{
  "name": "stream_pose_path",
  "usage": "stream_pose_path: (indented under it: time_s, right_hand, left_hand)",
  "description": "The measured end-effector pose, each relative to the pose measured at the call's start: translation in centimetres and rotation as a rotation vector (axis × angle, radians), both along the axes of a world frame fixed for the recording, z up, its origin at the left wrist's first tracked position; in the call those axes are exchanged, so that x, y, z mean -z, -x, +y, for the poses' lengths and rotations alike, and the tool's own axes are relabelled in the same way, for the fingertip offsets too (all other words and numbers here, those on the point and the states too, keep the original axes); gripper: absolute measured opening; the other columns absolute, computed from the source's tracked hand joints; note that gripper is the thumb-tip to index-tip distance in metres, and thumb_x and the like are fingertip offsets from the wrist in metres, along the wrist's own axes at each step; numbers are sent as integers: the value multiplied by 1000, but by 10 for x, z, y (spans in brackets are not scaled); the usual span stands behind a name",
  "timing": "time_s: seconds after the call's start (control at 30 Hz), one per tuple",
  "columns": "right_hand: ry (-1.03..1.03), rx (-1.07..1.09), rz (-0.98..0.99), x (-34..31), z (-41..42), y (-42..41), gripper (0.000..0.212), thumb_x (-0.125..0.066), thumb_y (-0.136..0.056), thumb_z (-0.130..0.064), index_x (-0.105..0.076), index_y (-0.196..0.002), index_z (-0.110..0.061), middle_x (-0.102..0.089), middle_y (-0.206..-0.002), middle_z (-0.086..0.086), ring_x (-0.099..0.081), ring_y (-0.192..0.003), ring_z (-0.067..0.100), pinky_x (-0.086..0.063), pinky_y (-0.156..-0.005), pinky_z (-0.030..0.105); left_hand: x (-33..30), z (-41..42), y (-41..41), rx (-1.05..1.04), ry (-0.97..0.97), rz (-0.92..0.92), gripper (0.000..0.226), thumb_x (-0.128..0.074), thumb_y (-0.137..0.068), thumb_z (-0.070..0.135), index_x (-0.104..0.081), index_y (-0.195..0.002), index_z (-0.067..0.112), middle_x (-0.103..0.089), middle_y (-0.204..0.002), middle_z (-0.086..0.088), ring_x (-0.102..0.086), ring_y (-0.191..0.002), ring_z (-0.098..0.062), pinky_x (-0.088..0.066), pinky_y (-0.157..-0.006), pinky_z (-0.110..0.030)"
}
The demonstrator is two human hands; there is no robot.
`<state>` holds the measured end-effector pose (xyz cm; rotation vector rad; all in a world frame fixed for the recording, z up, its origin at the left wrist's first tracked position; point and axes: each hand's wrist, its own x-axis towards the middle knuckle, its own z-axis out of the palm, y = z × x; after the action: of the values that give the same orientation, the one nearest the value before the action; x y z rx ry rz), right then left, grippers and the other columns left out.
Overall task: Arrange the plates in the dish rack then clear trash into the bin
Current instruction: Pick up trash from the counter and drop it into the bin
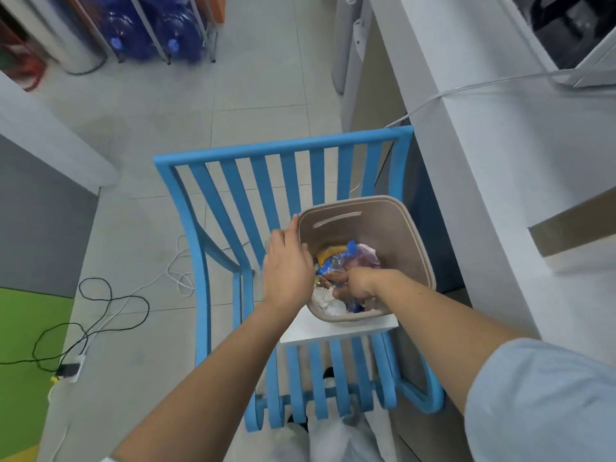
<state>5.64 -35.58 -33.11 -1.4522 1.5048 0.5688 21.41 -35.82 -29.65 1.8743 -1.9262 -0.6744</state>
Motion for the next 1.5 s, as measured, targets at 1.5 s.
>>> stream_pose_path:
  time_s: [1.5]
  right_hand:
    - [745,516,48,-173,173,5,43,-46,-100,-34,-46,-142,-26,-36,-152,8,-29,-141,25,-22,-114,35]
  left_hand:
    - [-127,63,13,598,-57,-197,49,-40,-101,39,-42,-146,19,-44,-149,-10,-38,-135,-32,-32,-112,-45]
